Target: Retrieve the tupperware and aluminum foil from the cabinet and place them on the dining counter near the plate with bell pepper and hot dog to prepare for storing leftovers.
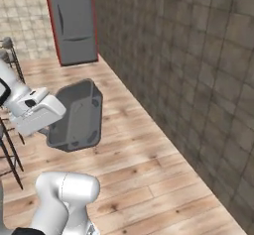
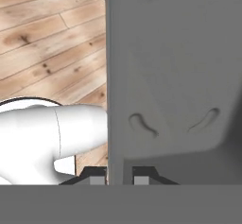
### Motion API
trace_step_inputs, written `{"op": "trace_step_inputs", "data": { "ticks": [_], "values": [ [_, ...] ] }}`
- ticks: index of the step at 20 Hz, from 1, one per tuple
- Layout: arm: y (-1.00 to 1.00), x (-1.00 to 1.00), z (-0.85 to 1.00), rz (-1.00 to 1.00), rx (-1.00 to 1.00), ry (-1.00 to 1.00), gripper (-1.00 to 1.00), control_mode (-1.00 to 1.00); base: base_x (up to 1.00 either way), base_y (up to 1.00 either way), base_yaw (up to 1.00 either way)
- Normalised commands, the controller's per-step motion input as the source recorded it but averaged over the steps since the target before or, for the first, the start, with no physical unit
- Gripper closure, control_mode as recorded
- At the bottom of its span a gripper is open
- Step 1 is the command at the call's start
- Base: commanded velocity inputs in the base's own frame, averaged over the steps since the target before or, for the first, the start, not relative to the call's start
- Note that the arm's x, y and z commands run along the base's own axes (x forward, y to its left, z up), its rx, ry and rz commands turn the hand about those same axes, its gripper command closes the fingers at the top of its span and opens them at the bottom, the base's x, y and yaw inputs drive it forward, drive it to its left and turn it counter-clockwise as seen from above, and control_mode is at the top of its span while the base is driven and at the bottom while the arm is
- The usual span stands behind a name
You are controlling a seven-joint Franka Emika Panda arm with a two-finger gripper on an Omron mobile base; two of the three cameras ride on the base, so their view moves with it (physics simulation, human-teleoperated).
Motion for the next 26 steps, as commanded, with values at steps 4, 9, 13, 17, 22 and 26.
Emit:
{"op": "trace_step_inputs", "data": {
  "ticks": [4, 9, 13, 17, 22, 26],
  "values": [
    [0.00, 0.00, 0.00, 0.00, 0.00, 0.00, 1.00, 1.00, 1.00, 0.00, 0.43],
    [0.00, 0.00, 0.00, 0.00, 0.00, 0.00, 1.00, 1.00, 1.00, 0.00, 0.41],
    [0.00, 0.00, 0.00, 0.00, 0.00, 0.00, 1.00, 1.00, 1.00, -0.02, 0.28],
    [0.00, 0.00, 0.00, 0.00, 0.00, 0.00, 1.00, 1.00, 1.00, -0.10, 0.19],
    [0.00, 0.00, 0.00, 0.00, 0.00, 0.00, 1.00, 1.00, 1.00, -0.24, 0.15],
    [0.00, 0.00, 0.00, 0.00, 0.00, 0.00, 1.00, 1.00, 0.95, -0.27, 0.14]
  ]
}}
